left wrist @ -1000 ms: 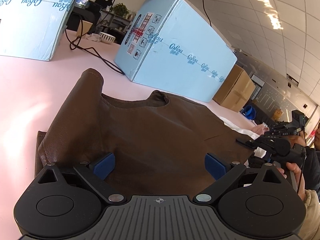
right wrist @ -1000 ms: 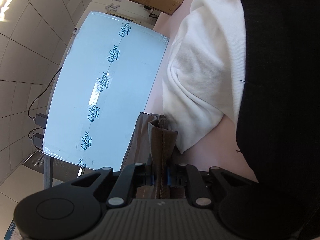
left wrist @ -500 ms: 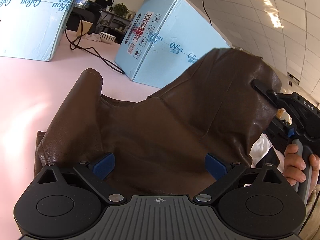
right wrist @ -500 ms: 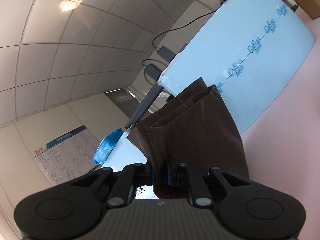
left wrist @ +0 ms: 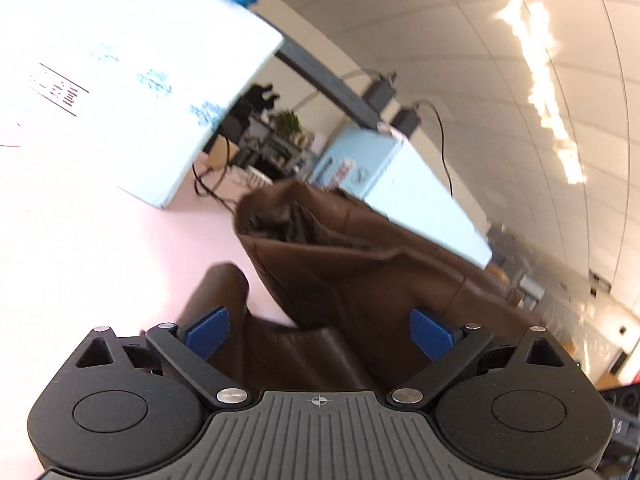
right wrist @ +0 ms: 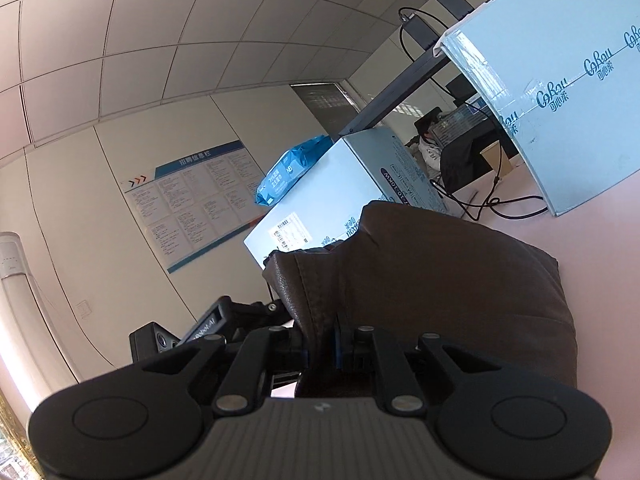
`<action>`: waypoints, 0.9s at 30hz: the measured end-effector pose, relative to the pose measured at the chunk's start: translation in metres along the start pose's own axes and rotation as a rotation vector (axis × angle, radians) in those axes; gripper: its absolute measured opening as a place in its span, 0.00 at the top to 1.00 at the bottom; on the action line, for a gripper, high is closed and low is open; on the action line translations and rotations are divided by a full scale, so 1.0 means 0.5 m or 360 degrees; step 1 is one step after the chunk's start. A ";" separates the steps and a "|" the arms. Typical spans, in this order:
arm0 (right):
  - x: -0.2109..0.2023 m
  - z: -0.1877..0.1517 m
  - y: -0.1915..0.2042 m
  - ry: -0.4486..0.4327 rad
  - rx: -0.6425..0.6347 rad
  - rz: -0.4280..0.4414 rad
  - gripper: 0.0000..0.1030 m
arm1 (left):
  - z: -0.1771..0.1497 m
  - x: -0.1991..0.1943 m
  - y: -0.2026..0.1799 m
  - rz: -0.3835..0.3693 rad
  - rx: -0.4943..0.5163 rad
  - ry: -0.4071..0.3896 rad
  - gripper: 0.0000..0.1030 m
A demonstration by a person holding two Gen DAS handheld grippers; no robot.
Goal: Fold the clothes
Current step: 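Fold the held jacket edge over onto the jacket with the right gripper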
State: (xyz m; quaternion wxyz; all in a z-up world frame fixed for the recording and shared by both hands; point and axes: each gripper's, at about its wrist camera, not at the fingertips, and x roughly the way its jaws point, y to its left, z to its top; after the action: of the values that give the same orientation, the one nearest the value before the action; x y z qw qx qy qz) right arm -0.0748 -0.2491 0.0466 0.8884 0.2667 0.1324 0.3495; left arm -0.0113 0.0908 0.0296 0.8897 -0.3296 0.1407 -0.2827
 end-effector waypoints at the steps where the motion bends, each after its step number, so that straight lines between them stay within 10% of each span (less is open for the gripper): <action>1: 0.014 -0.002 -0.002 0.0023 -0.0009 -0.0009 0.88 | 0.004 -0.011 0.012 -0.0006 -0.0072 -0.0064 0.04; 7: 0.095 -0.057 0.039 0.0263 -0.0201 -0.0161 0.86 | 0.014 -0.052 0.028 -0.0106 -0.0210 -0.0298 0.02; 13: 0.148 -0.083 0.065 0.0434 -0.0269 -0.0219 0.79 | 0.004 -0.043 -0.028 -0.0315 0.0088 -0.0214 0.00; 18: 0.193 -0.107 0.094 0.0602 -0.0421 -0.0278 0.53 | 0.007 -0.029 -0.021 -0.0351 0.0034 -0.0078 0.00; 27: 0.115 -0.070 0.085 0.0323 -0.0234 -0.0022 0.12 | 0.019 -0.019 0.057 -0.0330 -0.0406 -0.0076 0.00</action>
State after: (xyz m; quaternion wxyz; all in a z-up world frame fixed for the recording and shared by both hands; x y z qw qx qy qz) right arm -0.0713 -0.1699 0.0390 0.8900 0.1630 0.1976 0.3772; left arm -0.0031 0.1189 0.0183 0.8098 -0.4592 0.1194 -0.3450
